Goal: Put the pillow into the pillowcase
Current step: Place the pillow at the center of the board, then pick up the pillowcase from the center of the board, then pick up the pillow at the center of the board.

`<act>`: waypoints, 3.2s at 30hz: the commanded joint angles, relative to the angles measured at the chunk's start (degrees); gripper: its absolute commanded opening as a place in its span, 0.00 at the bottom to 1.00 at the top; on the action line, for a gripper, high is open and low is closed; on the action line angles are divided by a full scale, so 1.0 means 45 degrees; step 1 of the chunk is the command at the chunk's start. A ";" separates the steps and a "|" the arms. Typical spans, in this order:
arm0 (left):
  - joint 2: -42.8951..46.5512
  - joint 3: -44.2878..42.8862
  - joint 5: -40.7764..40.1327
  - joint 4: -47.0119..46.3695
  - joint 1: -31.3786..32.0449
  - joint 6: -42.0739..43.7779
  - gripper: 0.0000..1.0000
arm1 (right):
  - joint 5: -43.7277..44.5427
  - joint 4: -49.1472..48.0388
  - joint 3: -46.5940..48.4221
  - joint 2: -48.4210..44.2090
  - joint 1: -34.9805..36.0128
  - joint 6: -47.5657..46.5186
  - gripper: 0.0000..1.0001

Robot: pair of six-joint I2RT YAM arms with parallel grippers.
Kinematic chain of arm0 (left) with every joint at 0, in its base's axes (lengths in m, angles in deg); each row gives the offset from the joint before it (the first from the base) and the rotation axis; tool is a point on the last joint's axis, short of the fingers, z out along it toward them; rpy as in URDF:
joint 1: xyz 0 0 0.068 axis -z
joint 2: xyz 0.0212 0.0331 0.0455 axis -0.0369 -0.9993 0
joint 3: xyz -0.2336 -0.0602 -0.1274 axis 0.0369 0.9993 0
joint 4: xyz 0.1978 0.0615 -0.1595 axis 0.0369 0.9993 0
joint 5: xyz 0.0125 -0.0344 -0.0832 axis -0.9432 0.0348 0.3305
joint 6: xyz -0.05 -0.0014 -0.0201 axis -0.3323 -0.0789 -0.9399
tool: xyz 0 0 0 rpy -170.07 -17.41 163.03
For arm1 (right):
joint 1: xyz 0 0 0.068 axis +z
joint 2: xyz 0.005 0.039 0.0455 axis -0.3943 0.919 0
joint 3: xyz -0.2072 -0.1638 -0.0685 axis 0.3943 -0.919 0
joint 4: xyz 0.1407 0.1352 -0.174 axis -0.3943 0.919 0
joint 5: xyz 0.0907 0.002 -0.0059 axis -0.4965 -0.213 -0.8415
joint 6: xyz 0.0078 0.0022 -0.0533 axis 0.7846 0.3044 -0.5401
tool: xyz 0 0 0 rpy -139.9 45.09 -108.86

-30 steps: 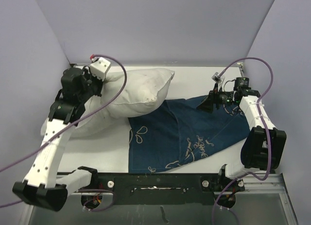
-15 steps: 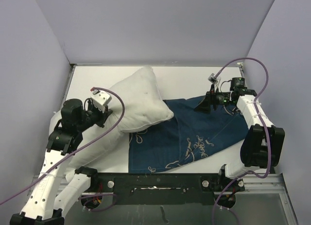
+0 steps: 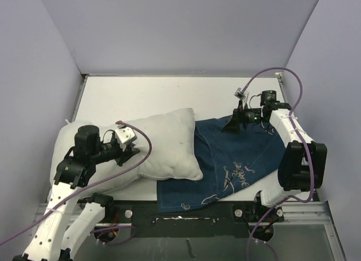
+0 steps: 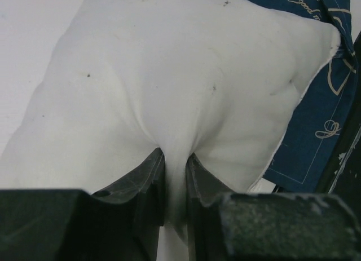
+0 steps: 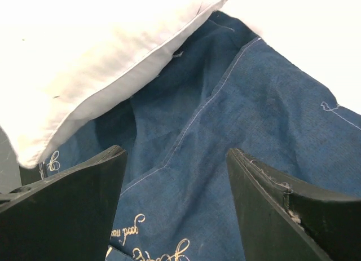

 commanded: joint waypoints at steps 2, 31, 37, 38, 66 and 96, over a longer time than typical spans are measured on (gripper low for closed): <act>0.1304 -0.0336 0.0325 -0.0234 0.0079 0.0452 0.25 | 0.0465 0.0167 0.0461 0.0380 0.0803 -0.0421 0.73; -0.8650 -0.4429 -0.5267 -0.2859 0.6124 -0.0498 0.96 | 0.7351 -0.2660 0.0860 0.3253 0.4855 0.2936 0.35; -0.9711 -0.3964 -0.4804 -0.2142 0.6127 0.0442 0.90 | 0.7128 -0.3139 0.0664 0.2594 0.4830 0.3185 0.02; -0.9735 -0.3840 -0.4655 -0.2210 0.6109 0.0447 0.86 | 0.6935 -0.3182 0.0658 0.2447 0.4828 0.3216 0.00; -0.8986 -0.2355 0.0645 -0.1552 0.5685 0.2978 0.00 | 0.5830 -0.2803 0.1315 0.1656 0.4163 0.2927 0.10; -1.0982 -0.6663 -0.0020 -0.3378 0.4531 0.1326 0.00 | 0.0315 -0.3866 0.0585 -0.1379 0.5026 0.3384 0.00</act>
